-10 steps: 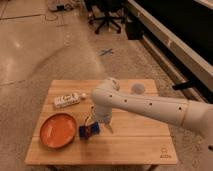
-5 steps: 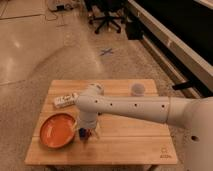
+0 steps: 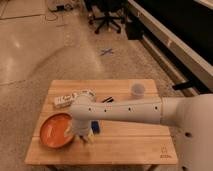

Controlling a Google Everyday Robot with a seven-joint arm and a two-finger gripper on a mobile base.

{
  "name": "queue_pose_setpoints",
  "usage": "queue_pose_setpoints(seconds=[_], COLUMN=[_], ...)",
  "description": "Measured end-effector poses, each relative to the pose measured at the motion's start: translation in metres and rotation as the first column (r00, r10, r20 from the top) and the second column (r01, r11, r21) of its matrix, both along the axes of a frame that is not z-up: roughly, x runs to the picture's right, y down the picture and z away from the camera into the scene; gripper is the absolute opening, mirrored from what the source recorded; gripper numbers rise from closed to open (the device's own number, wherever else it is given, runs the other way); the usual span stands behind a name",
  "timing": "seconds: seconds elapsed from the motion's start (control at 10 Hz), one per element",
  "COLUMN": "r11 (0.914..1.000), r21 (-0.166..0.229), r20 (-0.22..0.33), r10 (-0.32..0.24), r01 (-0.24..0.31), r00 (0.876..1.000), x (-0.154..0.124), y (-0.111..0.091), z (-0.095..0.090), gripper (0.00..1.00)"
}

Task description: Pick up the ceramic bowl

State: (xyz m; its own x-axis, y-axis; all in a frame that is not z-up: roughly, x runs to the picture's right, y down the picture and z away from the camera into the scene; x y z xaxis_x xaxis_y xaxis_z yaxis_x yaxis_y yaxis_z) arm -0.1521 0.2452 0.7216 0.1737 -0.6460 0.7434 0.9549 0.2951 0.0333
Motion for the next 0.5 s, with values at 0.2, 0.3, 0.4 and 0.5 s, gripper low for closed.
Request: queue_pose_setpoints(seconds=[0.2,0.3,0.4,0.5], r11=[1.0,1.0,1.0,1.0], r21=[-0.007,-0.007,-0.007,-0.007], r20=[0.036,0.036,0.034,0.035], r10=[-0.005,-0.004,-0.002,-0.002], r01=[0.005,0.004,0.002,0.003], r00=[0.999,0.999,0.999,0.999], x=[-0.0115,-0.0112,-0.01,-0.0103], y=[0.0067,0.0067,0.0061,0.0063], z=[-0.0009,-0.0009,-0.0007,-0.0007], gripper=[0.8,0.8,0.8,0.8])
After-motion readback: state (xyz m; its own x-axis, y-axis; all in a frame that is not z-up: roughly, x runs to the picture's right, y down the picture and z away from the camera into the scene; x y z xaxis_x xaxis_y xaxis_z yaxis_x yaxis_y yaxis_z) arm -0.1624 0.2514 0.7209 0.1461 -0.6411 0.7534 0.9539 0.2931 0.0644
